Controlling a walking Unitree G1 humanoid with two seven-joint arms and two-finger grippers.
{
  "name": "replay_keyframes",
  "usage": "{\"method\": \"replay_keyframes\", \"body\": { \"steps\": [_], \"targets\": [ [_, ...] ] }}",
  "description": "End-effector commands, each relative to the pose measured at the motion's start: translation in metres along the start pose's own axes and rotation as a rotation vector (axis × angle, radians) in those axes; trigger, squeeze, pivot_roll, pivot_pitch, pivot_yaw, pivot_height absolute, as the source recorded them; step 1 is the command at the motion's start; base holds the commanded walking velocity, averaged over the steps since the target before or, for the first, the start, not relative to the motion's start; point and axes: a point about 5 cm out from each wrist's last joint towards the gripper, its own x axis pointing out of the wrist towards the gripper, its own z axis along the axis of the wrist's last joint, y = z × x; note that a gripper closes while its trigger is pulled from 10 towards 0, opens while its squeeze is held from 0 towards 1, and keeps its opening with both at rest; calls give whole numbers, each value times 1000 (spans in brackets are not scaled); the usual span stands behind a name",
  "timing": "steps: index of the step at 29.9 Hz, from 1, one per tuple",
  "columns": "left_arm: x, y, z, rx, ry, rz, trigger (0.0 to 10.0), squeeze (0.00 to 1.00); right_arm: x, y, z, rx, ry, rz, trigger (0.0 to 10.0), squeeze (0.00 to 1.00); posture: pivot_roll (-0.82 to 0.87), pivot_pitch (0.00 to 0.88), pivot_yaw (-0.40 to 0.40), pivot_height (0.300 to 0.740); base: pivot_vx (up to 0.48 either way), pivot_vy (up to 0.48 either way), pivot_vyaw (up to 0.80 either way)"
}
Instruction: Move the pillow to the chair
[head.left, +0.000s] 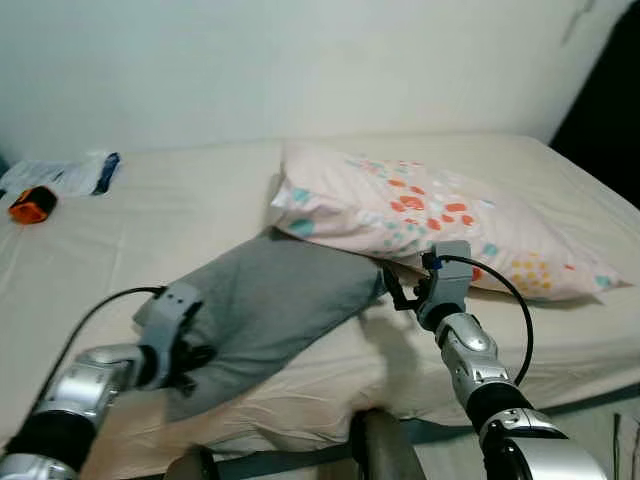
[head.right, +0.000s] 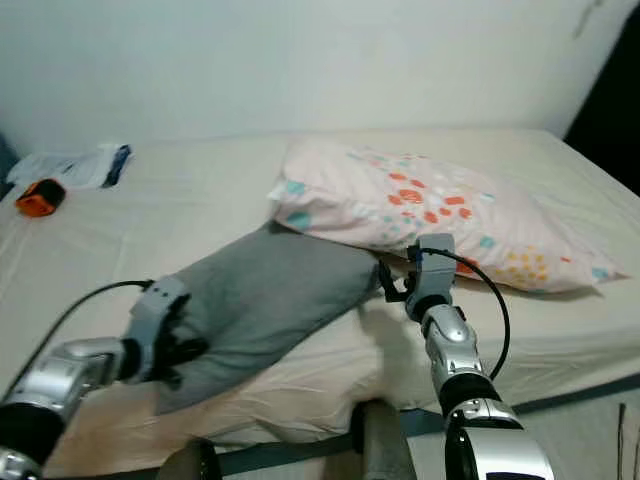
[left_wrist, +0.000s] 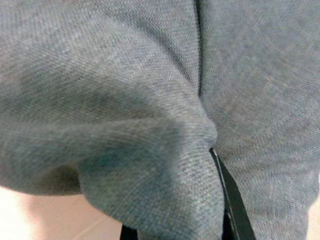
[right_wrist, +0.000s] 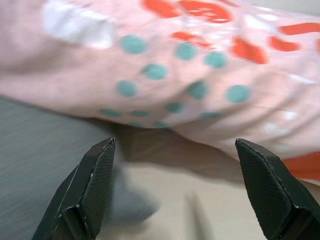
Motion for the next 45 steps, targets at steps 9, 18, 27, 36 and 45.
{"method": "replay_keyframes", "body": {
  "steps": [9, 18, 27, 36, 45],
  "targets": [
    [-55, 50, -51, 47, 339, 214, 0, 0, 1, -1, 1, 18, -9, -14, 10000, 0, -27, 39, -50, 568, 0, 0, 0],
    [-48, 50, -49, 123, 326, 244, 0, 0, 4, 15, -2, 215, 16, 152, 10000, 0, -21, 46, -52, 568, 0, 0, 0],
    [1, 16, -36, 22, 107, 225, 0, 0, 0, 53, -11, 231, 125, 516, 10000, 0, -35, 55, -61, 568, 0, 0, 0],
    [16, -1, -25, -198, -85, 194, 0, 0, 2, 62, -14, 237, 175, 564, 10000, 0, -36, 69, -86, 568, 0, 0, 0],
    [18, -6, -27, -177, -99, 166, 0, 0, 7, 54, -21, 346, 281, 398, 10000, 1000, -20, 79, -79, 568, 0, 0, 0]
  ]
}}
